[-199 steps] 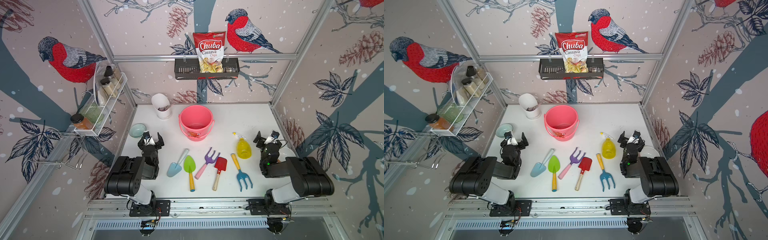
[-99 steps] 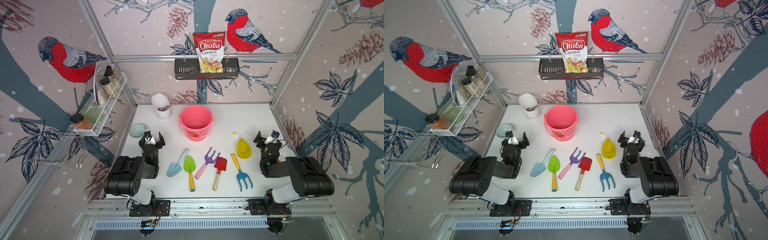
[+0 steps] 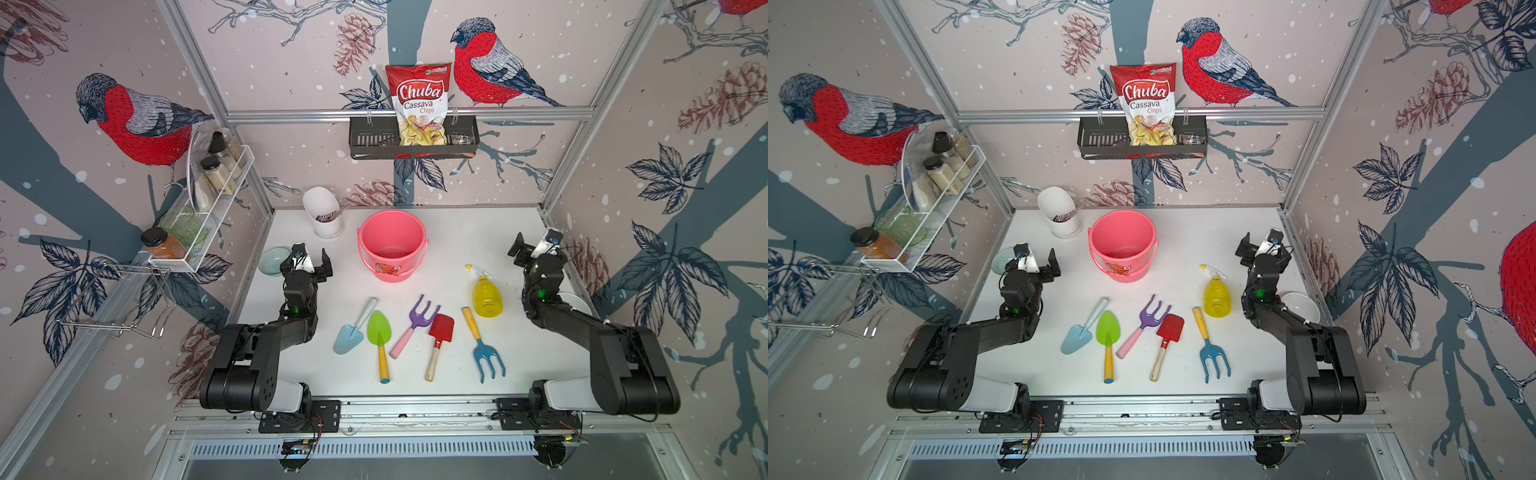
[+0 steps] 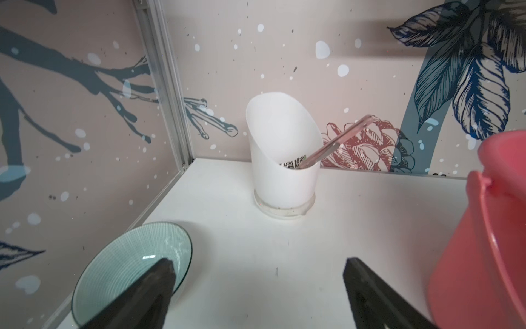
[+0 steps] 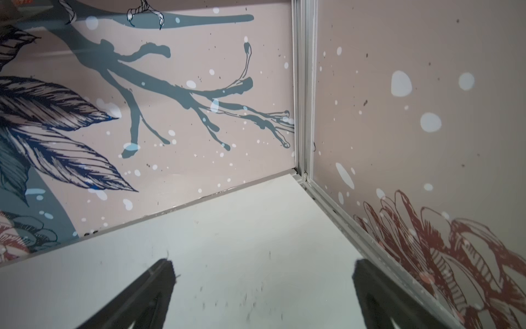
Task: Organize the gardening tools
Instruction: Adjust the gardening tool at the center of the board.
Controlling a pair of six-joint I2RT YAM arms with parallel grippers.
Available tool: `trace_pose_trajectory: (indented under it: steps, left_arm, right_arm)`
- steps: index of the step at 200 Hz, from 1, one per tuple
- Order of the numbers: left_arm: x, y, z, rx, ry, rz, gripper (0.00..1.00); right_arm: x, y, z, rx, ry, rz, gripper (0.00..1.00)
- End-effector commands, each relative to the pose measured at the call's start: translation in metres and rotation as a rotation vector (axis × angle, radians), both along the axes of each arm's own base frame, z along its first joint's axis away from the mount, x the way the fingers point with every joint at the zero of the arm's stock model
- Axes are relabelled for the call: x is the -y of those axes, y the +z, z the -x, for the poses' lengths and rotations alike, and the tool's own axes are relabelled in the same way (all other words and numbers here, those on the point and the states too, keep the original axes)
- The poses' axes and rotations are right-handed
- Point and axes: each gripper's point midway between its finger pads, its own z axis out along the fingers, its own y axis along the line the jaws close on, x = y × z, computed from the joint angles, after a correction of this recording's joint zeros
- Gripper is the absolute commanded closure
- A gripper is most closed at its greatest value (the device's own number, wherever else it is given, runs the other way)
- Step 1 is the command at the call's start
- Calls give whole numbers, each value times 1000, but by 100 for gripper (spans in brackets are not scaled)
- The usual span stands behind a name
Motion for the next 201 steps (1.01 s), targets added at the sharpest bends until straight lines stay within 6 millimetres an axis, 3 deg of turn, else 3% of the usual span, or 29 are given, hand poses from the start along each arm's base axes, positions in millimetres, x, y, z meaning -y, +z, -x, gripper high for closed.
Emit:
trace_pose_trajectory:
  steps: [1, 20, 42, 68, 87, 122, 152, 178, 201]
  left_arm:
    - [2, -31, -1, -220, 19, -11, 4]
    - [17, -28, -5, -300, -10, 32, 4]
    - [51, -28, -3, -389, -112, 125, 4]
    - [88, -33, 7, -454, -244, 251, 4]
    - [103, -36, 15, -484, -296, 305, 4]
    - [114, -32, 22, -492, -359, 336, 4]
    - [120, -26, 24, -488, -395, 357, 4]
    - [123, -24, 25, -482, -409, 365, 4]
    - [123, -25, 26, -487, -412, 358, 4]
  right_arm:
    - [-5, -49, -7, -329, -30, -3, 0]
    - [-14, -55, -22, -471, -35, -58, 0]
    - [-37, -68, -30, -667, 56, -99, 0]
    - [-68, -92, -18, -879, 187, -194, 0]
    - [-85, -110, -3, -990, 279, -239, 0]
    - [-96, -134, 21, -1136, 353, -248, 0]
    - [-104, -146, 29, -1196, 394, -257, 1]
    - [-112, -156, 32, -1235, 410, -241, 5]
    - [-116, -163, 32, -1258, 409, -238, 15]
